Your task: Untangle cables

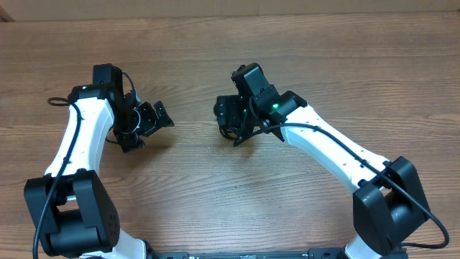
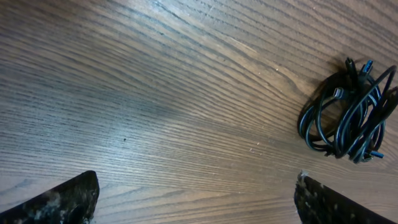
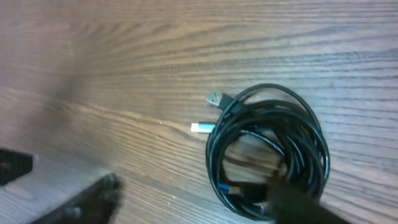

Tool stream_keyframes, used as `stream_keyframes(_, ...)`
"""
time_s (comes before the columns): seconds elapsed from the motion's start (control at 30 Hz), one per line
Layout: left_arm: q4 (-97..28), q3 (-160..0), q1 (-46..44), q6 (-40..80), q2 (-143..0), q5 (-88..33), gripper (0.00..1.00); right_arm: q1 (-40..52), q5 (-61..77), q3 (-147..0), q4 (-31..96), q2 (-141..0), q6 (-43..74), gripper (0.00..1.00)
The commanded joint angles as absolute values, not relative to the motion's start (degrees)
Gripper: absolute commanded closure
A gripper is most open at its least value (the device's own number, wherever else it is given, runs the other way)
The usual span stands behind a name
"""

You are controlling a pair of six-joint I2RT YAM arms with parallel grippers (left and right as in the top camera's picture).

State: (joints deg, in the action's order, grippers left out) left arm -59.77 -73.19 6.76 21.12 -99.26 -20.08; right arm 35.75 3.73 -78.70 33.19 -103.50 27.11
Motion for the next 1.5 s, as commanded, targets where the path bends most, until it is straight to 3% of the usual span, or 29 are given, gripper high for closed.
stream_keyframes(0.0,-59.8,-74.3,6.8,22.4,-99.3,-19.5,0.0,36.3,2.6,-79.5,31.9,-105.1,27.2,0.37)
stream_keyframes(0.13,-59.8,-74.3,6.7,22.3,-99.3,-19.5,0.01,36.3,2.2,-79.5,30.1,-108.2,27.2,0.38)
stream_keyframes(1.17,-59.9,-74.3,6.7,22.3,-99.3,-19.5,0.0,36.2,3.1,-81.5,27.2,-114.3,28.5,0.77)
stream_keyframes(1.47,-59.7,-74.3,6.7,22.3,-99.3,-19.5,0.01,36.2,5.5,-83.6,30.9,-112.5,28.5,0.96)
